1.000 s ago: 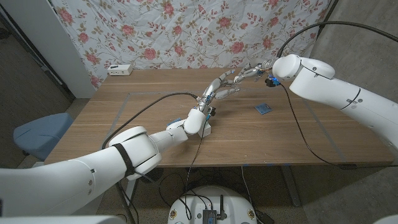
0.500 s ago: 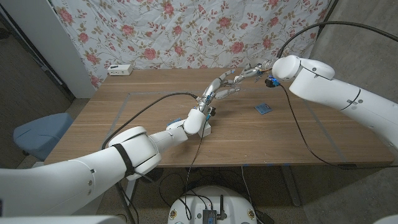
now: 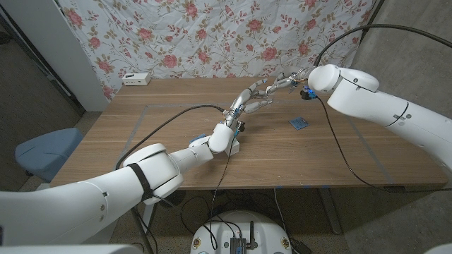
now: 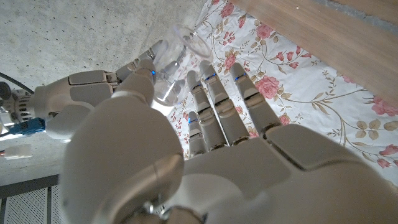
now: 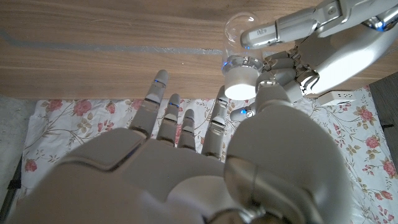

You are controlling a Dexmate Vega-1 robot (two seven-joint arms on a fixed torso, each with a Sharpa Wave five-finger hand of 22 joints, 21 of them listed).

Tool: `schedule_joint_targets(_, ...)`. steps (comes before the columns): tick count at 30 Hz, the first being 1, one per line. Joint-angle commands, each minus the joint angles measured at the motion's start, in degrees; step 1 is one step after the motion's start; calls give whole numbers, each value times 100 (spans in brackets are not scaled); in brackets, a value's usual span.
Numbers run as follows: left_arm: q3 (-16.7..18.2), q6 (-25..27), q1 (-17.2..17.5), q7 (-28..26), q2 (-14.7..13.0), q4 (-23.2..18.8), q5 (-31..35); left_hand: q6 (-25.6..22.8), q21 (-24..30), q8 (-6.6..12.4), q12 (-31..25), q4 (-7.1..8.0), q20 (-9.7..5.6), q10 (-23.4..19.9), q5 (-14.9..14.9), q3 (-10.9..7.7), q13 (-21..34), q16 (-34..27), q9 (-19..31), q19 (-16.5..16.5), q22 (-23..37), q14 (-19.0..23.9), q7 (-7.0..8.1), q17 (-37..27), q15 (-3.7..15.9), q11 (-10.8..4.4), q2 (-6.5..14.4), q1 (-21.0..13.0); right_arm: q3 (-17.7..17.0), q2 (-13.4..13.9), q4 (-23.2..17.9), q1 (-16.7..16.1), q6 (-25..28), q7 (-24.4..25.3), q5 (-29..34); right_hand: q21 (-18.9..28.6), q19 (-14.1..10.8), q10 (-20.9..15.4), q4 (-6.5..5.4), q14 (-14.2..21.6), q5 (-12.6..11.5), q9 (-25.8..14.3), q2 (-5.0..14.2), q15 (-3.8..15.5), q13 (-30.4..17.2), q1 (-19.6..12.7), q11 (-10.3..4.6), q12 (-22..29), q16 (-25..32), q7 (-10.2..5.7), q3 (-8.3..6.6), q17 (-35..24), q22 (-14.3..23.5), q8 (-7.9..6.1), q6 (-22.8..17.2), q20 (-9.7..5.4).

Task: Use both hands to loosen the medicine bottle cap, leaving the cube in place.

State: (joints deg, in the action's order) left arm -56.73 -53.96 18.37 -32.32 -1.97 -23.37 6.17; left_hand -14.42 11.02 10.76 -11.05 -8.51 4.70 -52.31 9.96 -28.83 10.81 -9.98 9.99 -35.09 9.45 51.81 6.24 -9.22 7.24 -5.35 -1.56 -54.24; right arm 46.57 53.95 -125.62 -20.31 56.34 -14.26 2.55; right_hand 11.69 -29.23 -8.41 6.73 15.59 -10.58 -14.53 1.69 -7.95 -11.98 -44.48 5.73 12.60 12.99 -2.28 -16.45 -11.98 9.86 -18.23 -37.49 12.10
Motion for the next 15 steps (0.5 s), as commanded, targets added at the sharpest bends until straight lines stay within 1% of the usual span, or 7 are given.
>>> schedule_joint_targets(1, 15, 9, 10, 34, 11, 3, -9, -34, -9, -6, -15, 8, -20, -247, 20, -54, 19, 0, 11, 13, 30, 57, 21, -6, 457, -240, 69, -5, 52, -6, -65, -16, 65, 108, 98, 31, -58, -81, 58, 73, -13, -23, 27, 12, -10, -44, -19, 29, 56, -30, -33, 0, 16, -71, -96, -3)
schedule_joint_targets(6, 16, 15, 12, 42, 13, 7, -19, -31, -10, -8, -13, 15, -17, -242, 21, -60, 19, 0, 11, 15, 31, 58, 19, -5, 452, -267, 77, 4, 52, -17, -78, -32, 101, 147, 108, 35, -97, -142, 82, 109, -15, -39, 60, 71, -9, -72, -38, 39, 69, -48, -57, -4, 16, -115, -179, -5)
schedule_joint_targets(7, 16, 15, 12, 42, 12, 7, -20, -32, -10, -8, -10, 17, -15, -233, 22, -62, 19, 0, 11, 15, 31, 59, 23, -6, 455, -218, 81, 6, 46, -18, -81, -41, 101, 161, 107, 35, -99, -145, 83, 110, -16, -40, 65, 70, -9, -75, -38, 39, 69, -49, -60, -4, 16, -116, -182, -5)
schedule_joint_targets(12, 14, 16, 12, 38, 12, 7, -20, -39, -9, -5, -13, 18, -21, -241, 23, -68, 20, 1, 11, 13, 31, 59, 25, -5, 456, -207, 86, 8, 31, -13, -86, -62, 80, 192, 102, 36, -127, -175, 115, 135, -23, -42, 102, 83, -7, -125, -69, 37, 77, -56, -91, -5, 15, -148, -257, -3)
schedule_joint_targets(13, 13, 17, 12, 36, 10, 5, -18, -37, -9, -6, -14, 17, -19, -243, 22, -69, 19, 2, 11, 12, 31, 58, 26, -4, 455, -240, 85, 9, 36, -16, -86, -56, 93, 186, 100, 36, -132, -183, 120, 137, -24, -42, 109, 83, -7, -133, -77, 38, 77, -59, -96, -5, 15, -148, -257, -3)
schedule_joint_targets(15, 14, 16, 13, 38, 10, 5, -20, -38, -9, -7, -15, 16, -18, -247, 22, -68, 19, 0, 11, 11, 31, 60, 27, -5, 455, -235, 82, 10, 36, -19, -82, -57, 96, 185, 94, 35, -139, -181, 131, 139, -26, -41, 118, 90, -6, -149, -83, 33, 77, -75, -105, -5, 14, -149, -259, -3)
